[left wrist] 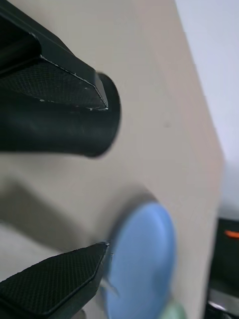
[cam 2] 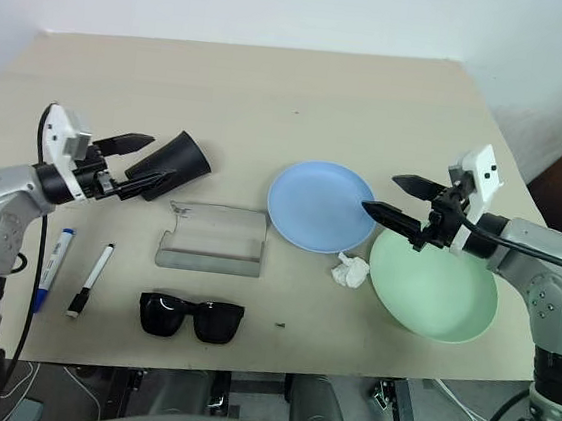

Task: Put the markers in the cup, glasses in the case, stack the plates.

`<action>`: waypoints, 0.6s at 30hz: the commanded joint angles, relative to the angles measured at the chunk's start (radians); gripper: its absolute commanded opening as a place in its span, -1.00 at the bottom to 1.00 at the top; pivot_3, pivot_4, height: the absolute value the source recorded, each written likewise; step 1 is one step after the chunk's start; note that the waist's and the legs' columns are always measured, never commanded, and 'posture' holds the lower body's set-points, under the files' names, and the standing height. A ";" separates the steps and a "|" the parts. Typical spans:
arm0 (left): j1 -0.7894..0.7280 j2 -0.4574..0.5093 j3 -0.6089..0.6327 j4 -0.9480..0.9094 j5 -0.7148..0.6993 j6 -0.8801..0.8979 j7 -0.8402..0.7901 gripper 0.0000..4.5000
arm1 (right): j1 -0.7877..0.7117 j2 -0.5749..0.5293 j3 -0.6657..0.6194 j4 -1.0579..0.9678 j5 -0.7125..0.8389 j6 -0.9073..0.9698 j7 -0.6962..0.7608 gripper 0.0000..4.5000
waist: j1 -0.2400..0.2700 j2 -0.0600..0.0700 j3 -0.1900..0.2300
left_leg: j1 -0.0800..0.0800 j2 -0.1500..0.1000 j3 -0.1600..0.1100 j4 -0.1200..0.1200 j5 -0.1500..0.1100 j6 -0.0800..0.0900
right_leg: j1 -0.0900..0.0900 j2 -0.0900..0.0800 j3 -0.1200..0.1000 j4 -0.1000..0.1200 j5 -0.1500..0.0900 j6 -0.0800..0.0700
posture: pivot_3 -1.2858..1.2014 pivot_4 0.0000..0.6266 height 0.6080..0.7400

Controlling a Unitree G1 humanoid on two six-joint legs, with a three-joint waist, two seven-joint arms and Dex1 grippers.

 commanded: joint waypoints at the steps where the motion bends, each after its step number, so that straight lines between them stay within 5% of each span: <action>1: -0.093 0.034 -0.028 0.031 0.052 0.001 0.003 0.98 | 0.014 0.010 -0.022 -0.042 -0.002 -0.022 -0.014 1.00 | 0.000 0.000 0.000 | -0.001 0.000 0.000 0.000 0.000 0.000 | -0.001 0.000 0.000 -0.001 0.001 0.002 | 0.03 -0.52 0.92; 18: -0.367 0.085 -0.283 0.383 0.349 0.066 -0.064 0.98 | 0.133 0.041 -0.070 -0.129 0.002 -0.030 -0.094 1.00 | 0.001 0.000 0.000 | -0.014 -0.006 0.003 0.003 0.000 0.000 | -0.009 -0.001 0.000 -0.008 0.008 0.012 | 0.03 -0.52 0.92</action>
